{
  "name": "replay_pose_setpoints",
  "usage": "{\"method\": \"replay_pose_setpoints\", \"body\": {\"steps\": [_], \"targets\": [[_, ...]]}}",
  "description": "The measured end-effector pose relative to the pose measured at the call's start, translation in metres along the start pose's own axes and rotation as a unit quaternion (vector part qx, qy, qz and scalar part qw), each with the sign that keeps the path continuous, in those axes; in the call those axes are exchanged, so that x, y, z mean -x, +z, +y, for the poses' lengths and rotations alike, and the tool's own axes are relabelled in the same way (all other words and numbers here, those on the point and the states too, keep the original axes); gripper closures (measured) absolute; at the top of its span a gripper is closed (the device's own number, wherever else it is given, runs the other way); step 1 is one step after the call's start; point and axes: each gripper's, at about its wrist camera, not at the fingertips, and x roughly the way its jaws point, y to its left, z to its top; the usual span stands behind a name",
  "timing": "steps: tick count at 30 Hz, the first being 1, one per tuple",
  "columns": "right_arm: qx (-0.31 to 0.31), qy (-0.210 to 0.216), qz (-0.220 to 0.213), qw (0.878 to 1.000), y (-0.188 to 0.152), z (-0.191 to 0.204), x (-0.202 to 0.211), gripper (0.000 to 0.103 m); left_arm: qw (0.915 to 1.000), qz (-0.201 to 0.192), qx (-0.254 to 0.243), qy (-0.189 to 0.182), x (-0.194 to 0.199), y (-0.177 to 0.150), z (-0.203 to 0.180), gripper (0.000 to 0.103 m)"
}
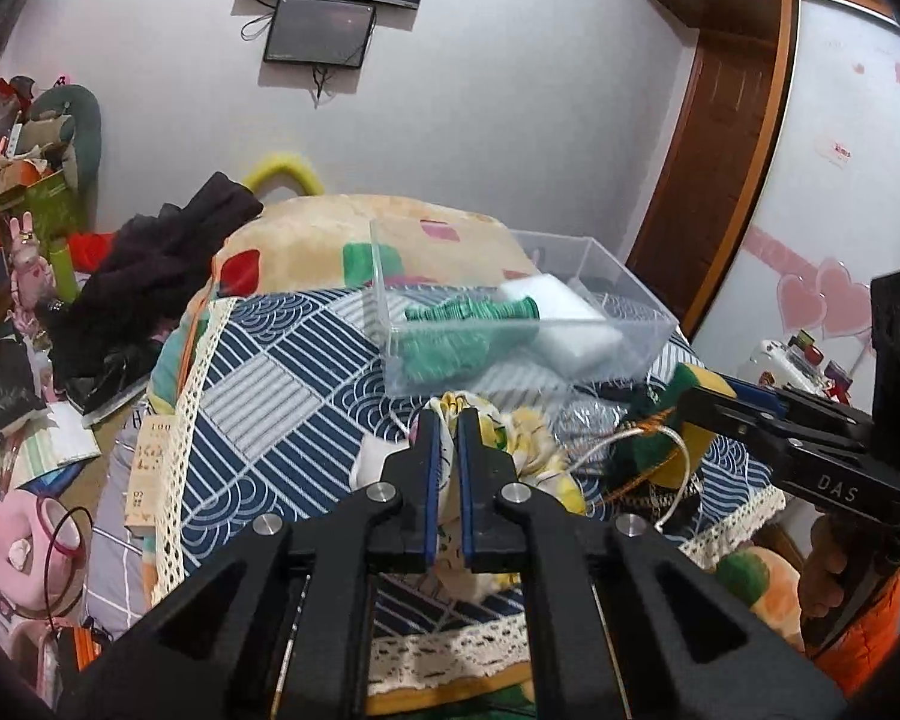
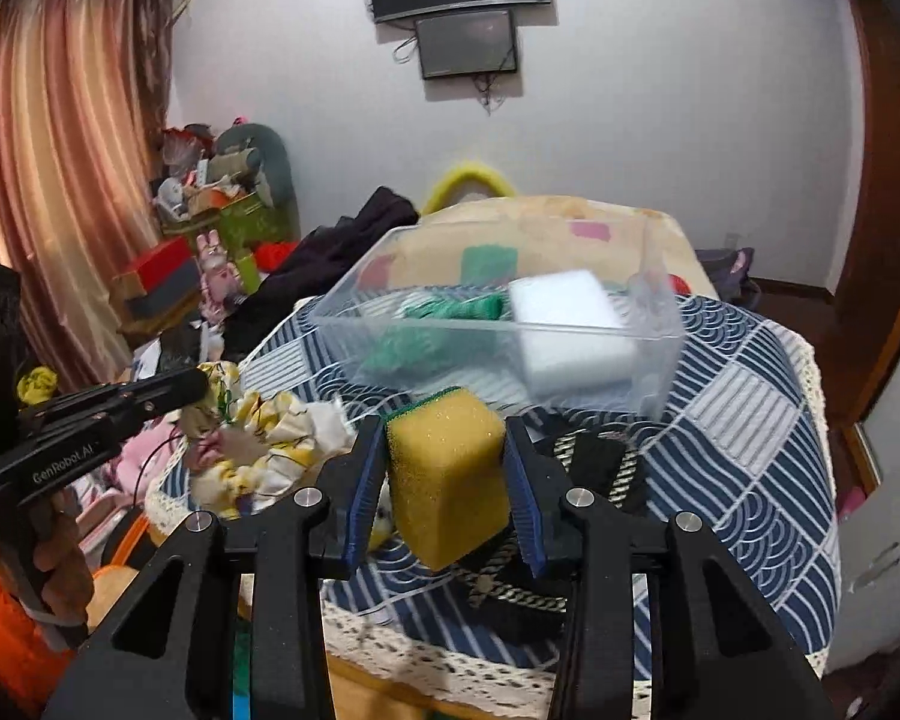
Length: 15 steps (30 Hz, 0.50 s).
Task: Organize soft objects
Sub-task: 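Grasp the floral scrunchie with the left tool and lower it into the box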
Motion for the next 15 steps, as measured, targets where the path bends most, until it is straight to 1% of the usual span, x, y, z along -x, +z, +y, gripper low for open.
{"method": "replay_pose_setpoints", "body": {"steps": [3,10,12,15], "targets": [[-0.012,-0.004,-0.001,1.000,0.003,-0.009,0.001,0.068,1.0000,-0.009,-0.002,0.001,0.001,0.008,0.000,0.100],[-0.013,-0.023,-0.016,1.000,0.014,-0.018,0.008,0.068,0.9988,-0.045,-0.021,0.001,0.006,0.034,-0.009,0.100],[-0.013,-0.031,-0.019,0.999,0.017,-0.021,0.006,0.067,0.9985,-0.046,-0.029,0.003,0.004,0.037,-0.011,0.100],[-0.023,-0.036,-0.013,0.999,0.014,-0.026,0.001,0.068,0.9993,-0.025,-0.027,-0.006,-0.001,0.034,-0.009,0.099]]}}
